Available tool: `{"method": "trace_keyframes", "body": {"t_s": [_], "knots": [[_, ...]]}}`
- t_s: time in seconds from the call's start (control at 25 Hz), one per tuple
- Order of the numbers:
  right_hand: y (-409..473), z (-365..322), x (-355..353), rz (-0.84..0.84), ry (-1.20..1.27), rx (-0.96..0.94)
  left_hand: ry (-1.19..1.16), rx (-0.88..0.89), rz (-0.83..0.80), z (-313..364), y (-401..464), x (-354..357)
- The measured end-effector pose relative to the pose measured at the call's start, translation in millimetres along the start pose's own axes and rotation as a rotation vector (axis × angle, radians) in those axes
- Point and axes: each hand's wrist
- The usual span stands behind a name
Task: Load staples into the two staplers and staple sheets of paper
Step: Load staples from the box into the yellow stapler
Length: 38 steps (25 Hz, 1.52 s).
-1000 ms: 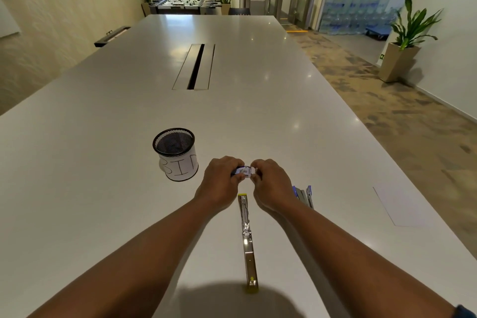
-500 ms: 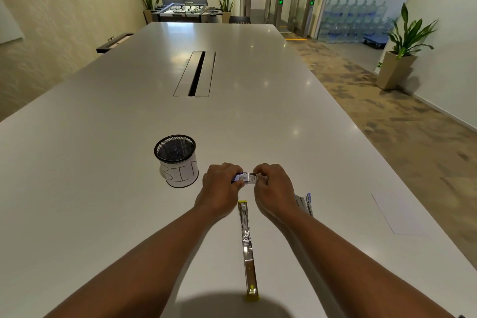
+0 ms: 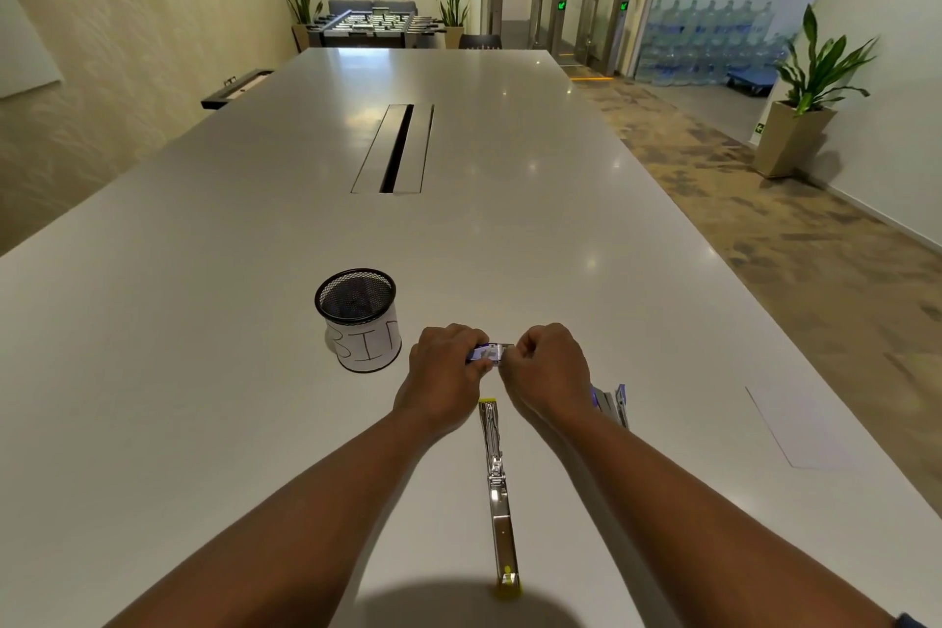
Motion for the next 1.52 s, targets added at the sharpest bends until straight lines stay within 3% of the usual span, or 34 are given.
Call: {"method": "trace_keyframes", "body": {"t_s": [0.28, 0.52, 0.88, 1.52], "knots": [[-13.6, 4.2, 7.3, 0.129, 0.115, -0.076, -0.004, 0.004, 0.007, -0.5, 0.5, 0.5], [-21.8, 14.9, 11.3, 0.055, 0.097, -0.195, -0.008, -0.002, 0.000, 0.0, 0.7, -0.4], [-9.4, 13.9, 12.6, 0.124, 0.215, -0.025, -0.020, -0.008, -0.018, 5.0, -0.5, -3.9], [-9.8, 4.3, 8.3, 0.061, 0.171, 0.008, -0.037, 0.010, -0.018, -0.3, 1.0, -2.3]]}}
Point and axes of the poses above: each hand's wrist, its own y-axis towards the middle knuckle, its own x-axis out of the palm, z = x × y, and after that the axes turned 6 degrees about x, right-handed
